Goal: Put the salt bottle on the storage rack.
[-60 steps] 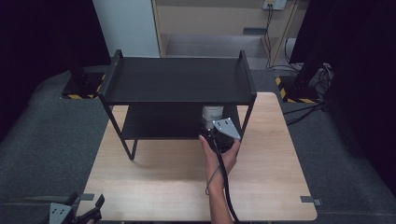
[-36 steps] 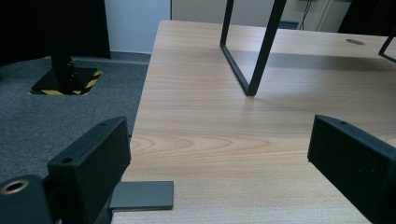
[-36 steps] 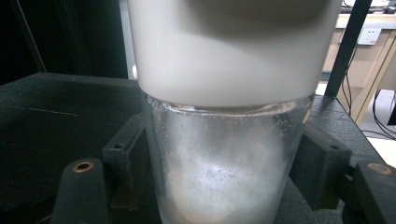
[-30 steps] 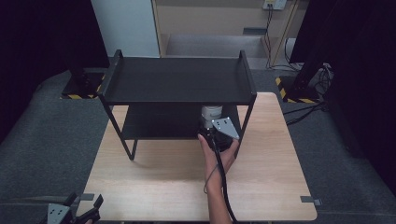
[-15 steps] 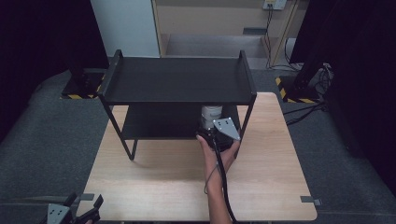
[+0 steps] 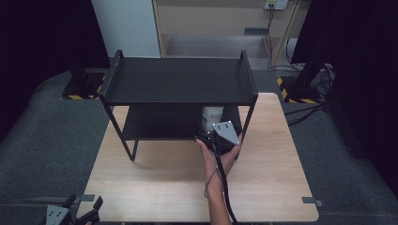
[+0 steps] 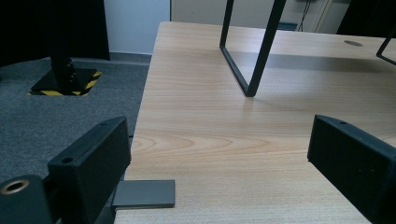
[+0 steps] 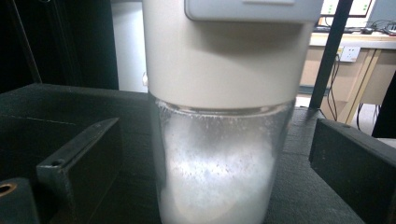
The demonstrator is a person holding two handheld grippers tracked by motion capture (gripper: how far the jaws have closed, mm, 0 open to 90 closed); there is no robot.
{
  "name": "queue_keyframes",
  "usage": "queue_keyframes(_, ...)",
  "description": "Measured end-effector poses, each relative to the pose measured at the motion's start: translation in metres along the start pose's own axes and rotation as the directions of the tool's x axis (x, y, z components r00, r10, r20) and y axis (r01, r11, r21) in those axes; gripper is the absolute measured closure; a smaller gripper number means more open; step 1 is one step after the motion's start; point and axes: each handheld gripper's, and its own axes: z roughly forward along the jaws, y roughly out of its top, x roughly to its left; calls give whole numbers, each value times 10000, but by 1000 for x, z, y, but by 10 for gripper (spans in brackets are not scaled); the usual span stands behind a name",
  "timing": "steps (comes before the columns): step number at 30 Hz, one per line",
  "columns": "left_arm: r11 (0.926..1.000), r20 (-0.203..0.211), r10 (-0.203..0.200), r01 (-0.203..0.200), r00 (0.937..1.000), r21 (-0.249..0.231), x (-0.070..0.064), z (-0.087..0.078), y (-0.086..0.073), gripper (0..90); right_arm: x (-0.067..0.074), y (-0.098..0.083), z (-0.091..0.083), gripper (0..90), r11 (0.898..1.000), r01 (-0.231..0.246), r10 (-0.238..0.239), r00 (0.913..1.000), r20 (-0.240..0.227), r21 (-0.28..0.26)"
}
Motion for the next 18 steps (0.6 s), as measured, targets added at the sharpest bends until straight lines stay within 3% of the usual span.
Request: queue_keyframes(18, 10000, 47, 12, -12, 10000, -73, -2, -2, 0, 46, 5, -8, -28, 34, 9993, 80, -87, 9998, -172, -355)
